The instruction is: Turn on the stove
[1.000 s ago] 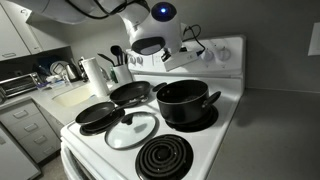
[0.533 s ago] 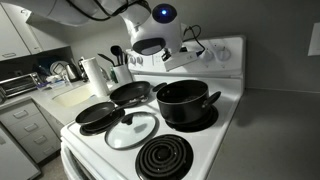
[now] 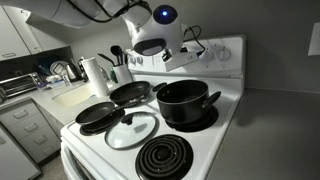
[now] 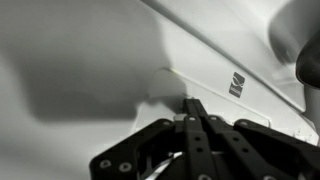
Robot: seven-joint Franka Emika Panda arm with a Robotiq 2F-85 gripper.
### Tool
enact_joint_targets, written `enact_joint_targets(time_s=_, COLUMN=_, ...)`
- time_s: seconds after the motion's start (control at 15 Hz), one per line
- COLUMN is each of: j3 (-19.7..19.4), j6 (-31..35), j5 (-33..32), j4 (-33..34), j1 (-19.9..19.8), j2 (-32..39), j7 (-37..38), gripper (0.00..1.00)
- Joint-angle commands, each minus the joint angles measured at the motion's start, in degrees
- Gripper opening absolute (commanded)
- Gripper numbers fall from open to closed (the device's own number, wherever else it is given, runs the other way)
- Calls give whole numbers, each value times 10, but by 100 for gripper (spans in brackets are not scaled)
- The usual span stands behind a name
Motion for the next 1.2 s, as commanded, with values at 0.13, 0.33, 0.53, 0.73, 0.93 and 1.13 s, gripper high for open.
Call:
enact_joint_targets(time_s=0.13, j3=4, j6=-6, j5=14, j4=17, j1=-11, j2=12, j7=-10, gripper=0)
enact_joint_targets(time_s=0.33, j3=2, j6=-1, j5=11, j4=16, j1=-9, j2=13, j7=-7, gripper=0)
enact_joint_targets(time_s=0.53, j3=2, j6=0, j5=11, j4=17, j1=-9, j2=15, j7=-6, gripper=0)
enact_joint_targets(time_s=0.73, j3=2, j6=-2, j5=10, j4=21, j1=-10, j2=20, j7=-4, gripper=0)
enact_joint_targets(time_s=0.93, j3=0, j6=-11, j5=6, j4=29, j1=-16, j2=29, j7=0, gripper=0)
enact_joint_targets(time_s=1.13, j3=-1, j6=-20, j5=3, j4=39, j1=-20, j2=36, j7=2, gripper=0)
